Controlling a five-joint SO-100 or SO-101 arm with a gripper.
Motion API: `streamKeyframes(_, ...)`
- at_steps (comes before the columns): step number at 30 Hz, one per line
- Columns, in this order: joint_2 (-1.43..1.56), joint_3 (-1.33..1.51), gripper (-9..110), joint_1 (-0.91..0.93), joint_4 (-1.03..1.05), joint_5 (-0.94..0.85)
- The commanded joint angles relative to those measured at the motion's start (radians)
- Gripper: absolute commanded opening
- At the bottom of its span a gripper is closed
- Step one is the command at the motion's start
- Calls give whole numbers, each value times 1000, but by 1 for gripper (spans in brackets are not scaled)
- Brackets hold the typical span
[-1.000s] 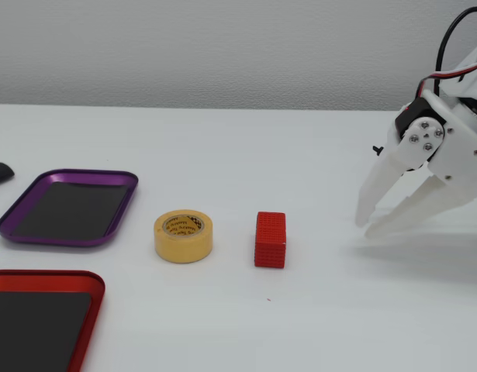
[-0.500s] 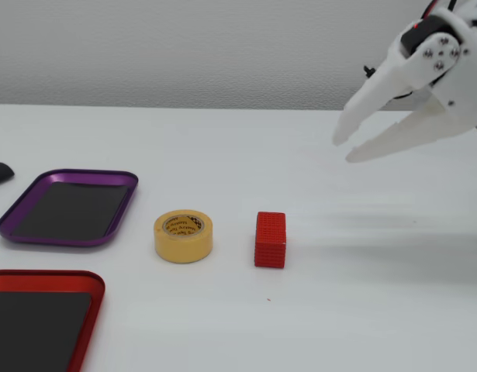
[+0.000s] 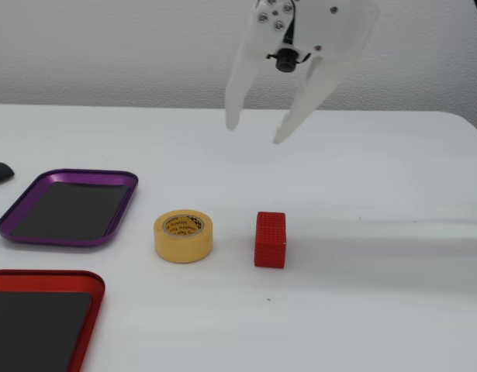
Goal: Grasp a tape and put it in the right purple dish.
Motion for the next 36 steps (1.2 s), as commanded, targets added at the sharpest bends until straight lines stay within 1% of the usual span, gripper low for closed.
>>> streamKeyframes(1,-52,-104,14,-3,8,3)
streamKeyframes(6,-124,-103,14,-9,-6,3)
streamKeyframes(18,-222,-101,14,-160,-101,11)
streamKeyframes(21,-253,-101,14,-160,-126,35)
streamKeyframes(36,-377,-100,14,-155,-190,32)
